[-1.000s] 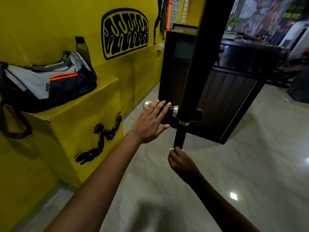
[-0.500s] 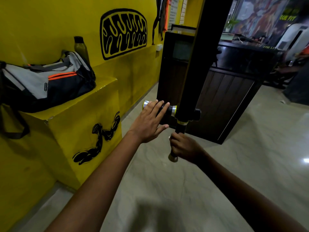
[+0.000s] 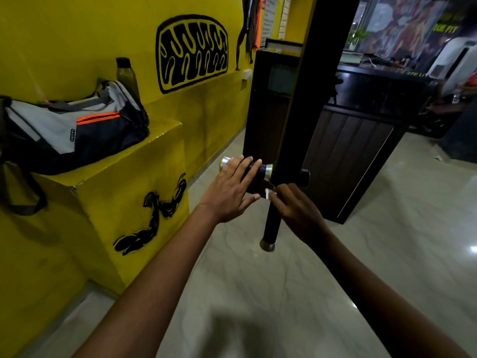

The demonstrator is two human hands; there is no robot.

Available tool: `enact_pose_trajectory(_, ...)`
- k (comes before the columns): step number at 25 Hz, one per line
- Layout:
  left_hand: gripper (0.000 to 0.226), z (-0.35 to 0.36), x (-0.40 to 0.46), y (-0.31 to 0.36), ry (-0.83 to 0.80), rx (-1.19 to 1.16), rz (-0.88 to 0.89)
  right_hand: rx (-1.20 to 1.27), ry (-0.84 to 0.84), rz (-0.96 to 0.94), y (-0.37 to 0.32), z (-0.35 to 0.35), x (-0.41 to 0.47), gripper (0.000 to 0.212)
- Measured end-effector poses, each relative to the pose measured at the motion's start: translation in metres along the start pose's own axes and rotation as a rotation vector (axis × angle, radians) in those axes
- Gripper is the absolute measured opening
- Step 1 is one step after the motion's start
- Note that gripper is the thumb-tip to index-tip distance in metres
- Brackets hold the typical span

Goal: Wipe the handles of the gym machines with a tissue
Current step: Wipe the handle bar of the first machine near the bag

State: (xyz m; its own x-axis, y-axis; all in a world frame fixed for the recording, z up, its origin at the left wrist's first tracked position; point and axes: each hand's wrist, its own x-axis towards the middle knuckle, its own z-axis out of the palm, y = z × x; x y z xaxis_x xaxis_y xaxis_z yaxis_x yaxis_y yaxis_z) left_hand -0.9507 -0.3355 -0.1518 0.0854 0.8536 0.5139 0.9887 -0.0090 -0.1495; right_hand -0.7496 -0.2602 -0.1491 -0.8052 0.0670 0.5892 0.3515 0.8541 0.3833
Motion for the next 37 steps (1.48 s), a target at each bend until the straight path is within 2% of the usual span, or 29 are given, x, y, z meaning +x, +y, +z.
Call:
enact_pose_trajectory(5,0.075,0.000,0.000,0.001,-0.004,-0.008,-0.009,0.448,0.108,0.548,-0.007,0.020,-0.035,0.031)
enact_pose_trajectory(7,0.076,-0.002,0.000,0.002,-0.013,-0.013,-0.011,0.456,0.122,0.706,-0.004,0.026,-0.042,0.029)
enact_pose_trajectory(9,0.076,-0.002,0.000,0.002,-0.020,-0.010,-0.011,0.516,0.106,0.941,0.004,0.031,-0.038,0.021)
enact_pose_trajectory(11,0.076,-0.002,0.000,0.002,-0.020,-0.010,-0.017,0.786,0.035,1.165,0.014,0.033,-0.022,0.017)
enact_pose_trajectory(12,0.077,-0.001,0.000,0.002,-0.017,-0.012,-0.018,0.991,-0.005,1.215,0.019,0.034,-0.013,0.014)
enact_pose_trajectory(14,0.077,-0.001,-0.001,0.002,-0.012,-0.019,-0.014,1.311,-0.038,1.232,0.022,0.033,-0.002,0.015)
enact_pose_trajectory(15,0.077,-0.001,-0.001,0.002,-0.012,-0.022,-0.011,1.370,-0.050,1.213,0.022,0.034,-0.002,0.016)
enact_pose_trajectory(17,0.077,-0.002,-0.001,0.003,-0.013,-0.024,-0.015,1.274,-0.111,1.152,0.013,0.036,-0.010,0.019)
enact_pose_trajectory(20,0.078,-0.001,-0.001,0.004,-0.020,-0.026,-0.026,0.941,-0.316,1.156,-0.005,0.054,-0.028,0.032)
enact_pose_trajectory(22,0.078,-0.002,-0.002,0.004,-0.027,-0.025,-0.022,0.866,-0.403,1.205,-0.018,0.063,-0.039,0.026)
enact_pose_trajectory(25,0.079,-0.003,-0.002,0.003,-0.013,-0.025,-0.020,0.757,-0.477,1.165,-0.032,0.068,-0.050,0.025)
enact_pose_trajectory(31,0.079,-0.003,-0.002,0.004,-0.017,-0.024,-0.024,0.791,-0.472,1.166,-0.031,0.063,-0.051,0.021)
enact_pose_trajectory(34,0.079,-0.003,-0.002,0.004,-0.022,-0.026,-0.021,0.887,-0.344,1.261,-0.021,0.052,-0.041,0.024)
enact_pose_trajectory(37,0.080,-0.004,-0.002,0.004,-0.022,-0.011,-0.025,0.941,-0.267,1.236,-0.006,0.038,-0.024,0.028)
